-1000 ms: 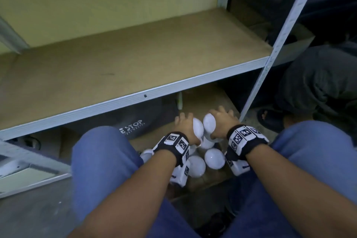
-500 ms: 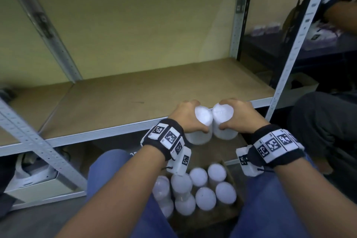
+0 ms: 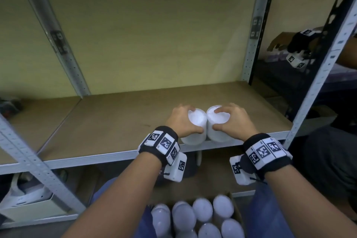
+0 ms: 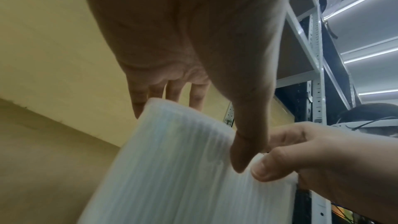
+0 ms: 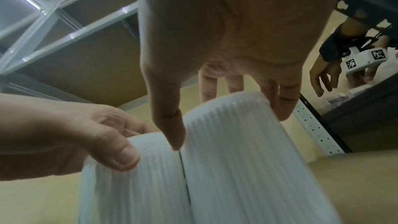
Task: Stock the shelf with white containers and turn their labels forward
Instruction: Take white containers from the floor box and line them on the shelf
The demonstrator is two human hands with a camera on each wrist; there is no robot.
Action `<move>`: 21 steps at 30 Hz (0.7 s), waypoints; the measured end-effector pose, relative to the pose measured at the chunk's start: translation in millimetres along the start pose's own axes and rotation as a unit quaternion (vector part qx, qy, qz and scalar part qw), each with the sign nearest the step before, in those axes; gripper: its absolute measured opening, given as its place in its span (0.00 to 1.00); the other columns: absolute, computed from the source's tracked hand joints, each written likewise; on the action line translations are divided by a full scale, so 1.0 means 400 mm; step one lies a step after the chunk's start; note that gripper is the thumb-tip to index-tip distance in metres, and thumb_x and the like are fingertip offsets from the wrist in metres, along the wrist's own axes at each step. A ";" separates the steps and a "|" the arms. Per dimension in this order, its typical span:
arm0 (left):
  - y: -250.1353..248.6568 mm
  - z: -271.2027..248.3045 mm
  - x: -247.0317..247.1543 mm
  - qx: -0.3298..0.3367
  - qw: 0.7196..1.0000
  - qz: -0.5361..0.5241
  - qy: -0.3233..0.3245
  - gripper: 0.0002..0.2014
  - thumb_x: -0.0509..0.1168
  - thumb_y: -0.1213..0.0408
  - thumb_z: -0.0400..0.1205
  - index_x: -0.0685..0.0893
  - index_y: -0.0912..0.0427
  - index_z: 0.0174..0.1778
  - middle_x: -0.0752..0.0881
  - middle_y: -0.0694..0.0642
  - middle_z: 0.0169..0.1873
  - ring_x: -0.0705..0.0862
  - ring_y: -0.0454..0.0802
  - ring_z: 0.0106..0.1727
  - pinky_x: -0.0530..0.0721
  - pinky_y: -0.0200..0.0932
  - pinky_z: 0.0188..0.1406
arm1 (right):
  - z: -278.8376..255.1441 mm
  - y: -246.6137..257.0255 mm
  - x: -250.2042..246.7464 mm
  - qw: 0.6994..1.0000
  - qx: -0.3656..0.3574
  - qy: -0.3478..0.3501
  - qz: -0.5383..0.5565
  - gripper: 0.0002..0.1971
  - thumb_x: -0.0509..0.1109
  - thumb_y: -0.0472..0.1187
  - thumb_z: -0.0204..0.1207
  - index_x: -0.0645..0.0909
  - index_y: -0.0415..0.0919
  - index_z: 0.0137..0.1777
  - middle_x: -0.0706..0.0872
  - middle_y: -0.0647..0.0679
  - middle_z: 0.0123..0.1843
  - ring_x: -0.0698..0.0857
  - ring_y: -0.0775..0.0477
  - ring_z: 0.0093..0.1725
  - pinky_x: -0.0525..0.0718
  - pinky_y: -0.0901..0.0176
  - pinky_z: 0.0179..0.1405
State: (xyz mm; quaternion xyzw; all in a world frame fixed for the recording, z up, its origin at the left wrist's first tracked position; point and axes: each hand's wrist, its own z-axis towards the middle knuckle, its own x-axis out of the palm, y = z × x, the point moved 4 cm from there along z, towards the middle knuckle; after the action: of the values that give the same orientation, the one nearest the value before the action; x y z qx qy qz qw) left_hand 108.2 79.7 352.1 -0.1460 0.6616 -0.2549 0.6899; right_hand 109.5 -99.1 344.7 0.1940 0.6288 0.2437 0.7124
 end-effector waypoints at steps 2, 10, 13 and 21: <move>0.013 0.024 0.011 -0.007 1.000 0.004 0.011 0.36 0.79 0.52 0.64 0.77 0.52 0.68 0.76 0.55 0.66 0.75 0.54 0.66 0.76 0.44 0.57 | 0.020 -0.007 0.017 1.000 0.003 0.010 0.001 0.28 0.81 0.49 0.58 0.85 0.50 0.62 0.80 0.49 0.70 0.76 0.42 0.70 0.75 0.44 0.71; 0.038 0.063 0.039 -0.005 1.000 -0.003 0.028 0.35 0.78 0.54 0.66 0.75 0.53 0.69 0.75 0.52 0.68 0.75 0.52 0.67 0.72 0.40 0.54 | 0.041 -0.027 0.042 0.999 -0.001 0.027 -0.021 0.27 0.77 0.48 0.67 0.79 0.52 0.68 0.72 0.52 0.76 0.68 0.42 0.76 0.65 0.46 0.78; 0.038 0.055 0.039 0.004 0.999 0.007 0.033 0.35 0.77 0.53 0.67 0.75 0.54 0.70 0.74 0.53 0.69 0.74 0.53 0.69 0.73 0.43 0.61 | 0.036 -0.023 0.042 0.999 -0.011 0.039 -0.033 0.27 0.76 0.47 0.70 0.76 0.51 0.70 0.71 0.51 0.77 0.65 0.42 0.77 0.64 0.50 0.76; 0.018 0.007 0.013 0.028 0.998 0.057 0.002 0.29 0.73 0.51 0.73 0.76 0.53 0.69 0.71 0.53 0.69 0.66 0.54 0.71 0.69 0.47 0.69 | -0.002 0.001 -0.001 0.997 -0.030 0.011 -0.071 0.21 0.71 0.50 0.74 0.79 0.52 0.68 0.73 0.50 0.73 0.64 0.43 0.75 0.66 0.47 0.74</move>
State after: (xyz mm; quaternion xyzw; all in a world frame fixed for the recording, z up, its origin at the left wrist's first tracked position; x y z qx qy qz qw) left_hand 112.0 82.4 344.0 -0.0884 0.6631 -0.2341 0.7055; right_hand 108.6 -99.1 345.3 0.1247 0.6411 0.2134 0.7266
